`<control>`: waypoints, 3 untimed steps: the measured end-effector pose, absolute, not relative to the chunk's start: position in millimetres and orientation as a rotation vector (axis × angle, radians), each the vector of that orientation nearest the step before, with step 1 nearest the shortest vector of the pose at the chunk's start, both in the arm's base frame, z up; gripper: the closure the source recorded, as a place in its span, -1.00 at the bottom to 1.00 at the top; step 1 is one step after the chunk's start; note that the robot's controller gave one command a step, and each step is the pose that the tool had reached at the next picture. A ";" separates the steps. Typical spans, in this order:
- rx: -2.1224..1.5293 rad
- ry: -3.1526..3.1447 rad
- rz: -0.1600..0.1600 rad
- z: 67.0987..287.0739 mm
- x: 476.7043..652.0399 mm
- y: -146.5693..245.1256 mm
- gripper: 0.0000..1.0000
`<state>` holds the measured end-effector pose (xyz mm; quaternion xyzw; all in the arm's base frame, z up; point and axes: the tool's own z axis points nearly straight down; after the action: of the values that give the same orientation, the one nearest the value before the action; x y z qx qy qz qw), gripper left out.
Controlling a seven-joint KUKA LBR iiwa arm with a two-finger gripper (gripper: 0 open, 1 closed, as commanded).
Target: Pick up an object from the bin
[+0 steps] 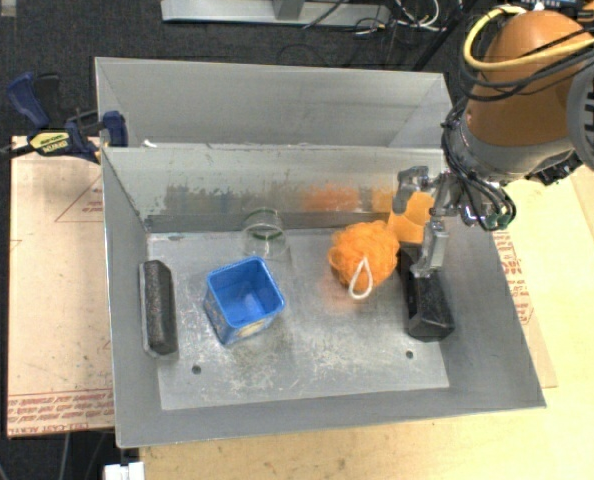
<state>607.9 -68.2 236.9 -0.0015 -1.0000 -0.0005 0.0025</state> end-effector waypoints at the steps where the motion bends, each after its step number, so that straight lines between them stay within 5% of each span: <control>1: -0.002 -3.143 0.000 241.9 608.7 -67.9 -1.00; 3: 0.040 -3.143 -0.001 168.7 612.8 -56.7 -1.00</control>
Offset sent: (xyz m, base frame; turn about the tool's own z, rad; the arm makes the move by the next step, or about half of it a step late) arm -0.0035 -0.0063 -0.0987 -0.0329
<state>612.8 -56.7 168.7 0.0128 -0.9999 -0.0002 -0.0007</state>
